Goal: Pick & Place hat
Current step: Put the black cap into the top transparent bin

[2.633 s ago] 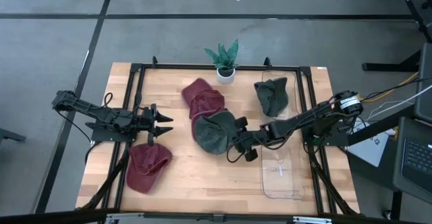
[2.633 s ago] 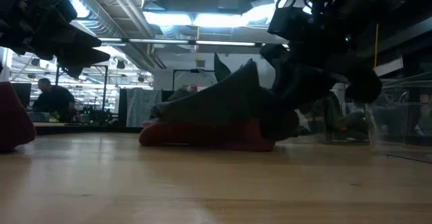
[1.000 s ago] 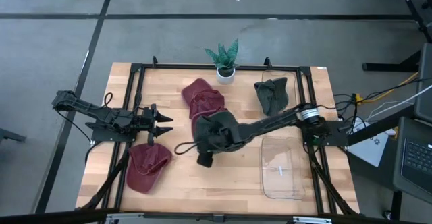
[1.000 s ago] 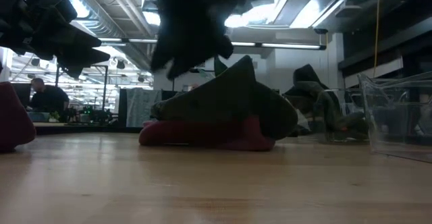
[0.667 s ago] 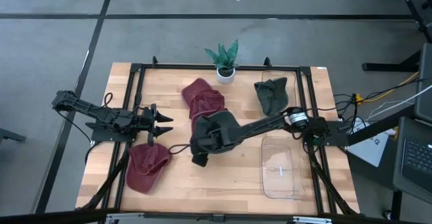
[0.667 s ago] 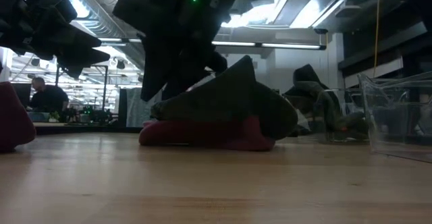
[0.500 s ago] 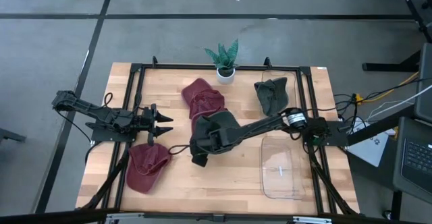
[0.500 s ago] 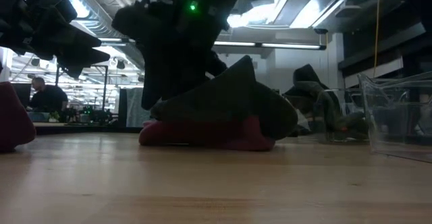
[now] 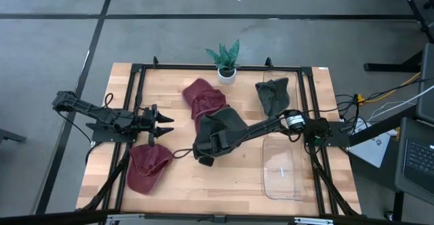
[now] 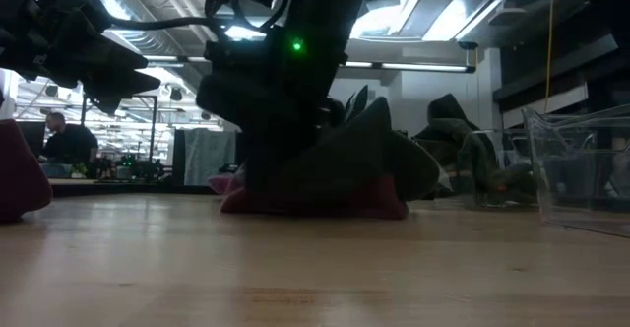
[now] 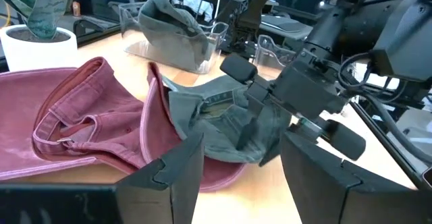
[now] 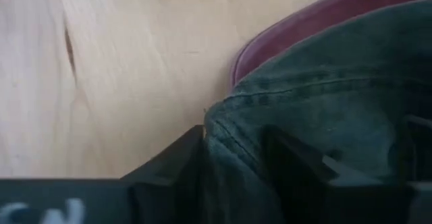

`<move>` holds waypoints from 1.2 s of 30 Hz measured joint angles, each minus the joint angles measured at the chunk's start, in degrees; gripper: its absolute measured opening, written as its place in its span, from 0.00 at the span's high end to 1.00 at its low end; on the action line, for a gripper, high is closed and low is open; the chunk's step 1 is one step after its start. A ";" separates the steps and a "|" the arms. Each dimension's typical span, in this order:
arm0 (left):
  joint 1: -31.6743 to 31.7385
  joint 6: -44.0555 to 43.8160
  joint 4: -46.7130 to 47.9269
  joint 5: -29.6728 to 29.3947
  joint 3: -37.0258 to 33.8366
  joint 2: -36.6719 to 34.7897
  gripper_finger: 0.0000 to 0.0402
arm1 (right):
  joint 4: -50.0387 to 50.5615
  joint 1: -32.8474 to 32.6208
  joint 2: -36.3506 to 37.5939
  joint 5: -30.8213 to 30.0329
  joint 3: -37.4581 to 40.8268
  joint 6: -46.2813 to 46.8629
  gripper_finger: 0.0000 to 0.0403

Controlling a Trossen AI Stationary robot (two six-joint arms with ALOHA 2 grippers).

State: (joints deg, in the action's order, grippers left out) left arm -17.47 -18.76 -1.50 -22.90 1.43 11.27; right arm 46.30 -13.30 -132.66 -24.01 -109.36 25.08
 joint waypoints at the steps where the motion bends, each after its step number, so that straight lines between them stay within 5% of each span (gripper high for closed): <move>1: 0.00 0.00 0.00 0.02 0.00 0.00 0.52 | 0.12 0.01 0.05 0.00 0.00 0.00 0.65; 8: 0.02 0.00 0.00 0.00 0.00 0.00 0.53 | 0.33 0.02 0.11 2.31 0.00 -0.55 0.97; 36: 0.00 0.00 0.01 0.00 0.00 -0.01 0.53 | 14.47 1.31 0.47 4.09 -25.73 -5.51 0.98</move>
State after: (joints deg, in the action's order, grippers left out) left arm -17.47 -18.76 -1.49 -22.90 1.43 11.25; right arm 60.76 -11.99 -132.19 -19.92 -135.09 19.57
